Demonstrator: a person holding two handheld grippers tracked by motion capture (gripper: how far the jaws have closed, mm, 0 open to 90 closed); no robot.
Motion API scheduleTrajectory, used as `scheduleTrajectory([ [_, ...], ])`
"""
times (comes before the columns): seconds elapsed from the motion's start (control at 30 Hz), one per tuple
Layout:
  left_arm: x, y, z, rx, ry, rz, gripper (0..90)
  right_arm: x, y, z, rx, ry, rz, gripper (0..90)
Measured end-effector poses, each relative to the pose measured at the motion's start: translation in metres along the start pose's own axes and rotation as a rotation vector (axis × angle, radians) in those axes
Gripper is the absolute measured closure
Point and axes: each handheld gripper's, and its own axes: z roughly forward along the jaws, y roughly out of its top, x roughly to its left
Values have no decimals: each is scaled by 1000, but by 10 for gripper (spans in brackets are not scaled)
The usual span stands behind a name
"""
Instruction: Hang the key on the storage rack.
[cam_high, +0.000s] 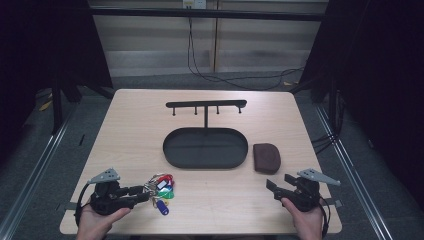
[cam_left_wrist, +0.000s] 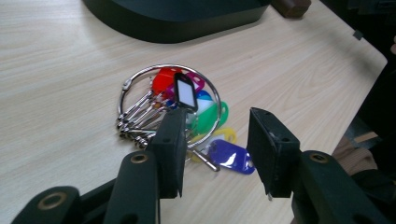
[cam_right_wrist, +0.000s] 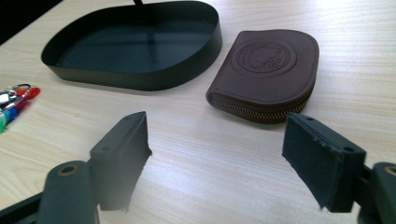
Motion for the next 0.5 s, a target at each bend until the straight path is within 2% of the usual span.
scheduleTrajectory([
  [0.1, 1, 2, -1, -23, -40, -26, 546, -5, 0, 0, 7, 6, 14, 218],
  [0.17, 2, 3, -1, -21, -47, -25, 546, -6, 0, 0, 10, 2, 24, 217],
  [0.23, 3, 4, -2, -21, -78, -30, 550, -7, -1, 0, 11, -8, 24, 218],
  [0.3, 2, 5, -2, -19, -76, -19, 579, -5, -1, -1, 6, -9, 16, 218],
  [0.4, -4, 6, -1, 6, -68, 26, 579, -2, -2, -1, 10, -4, 8, 218],
  [0.5, -8, 7, 1, 21, -62, 47, 593, 0, -2, -1, 17, -1, 2, 218],
])
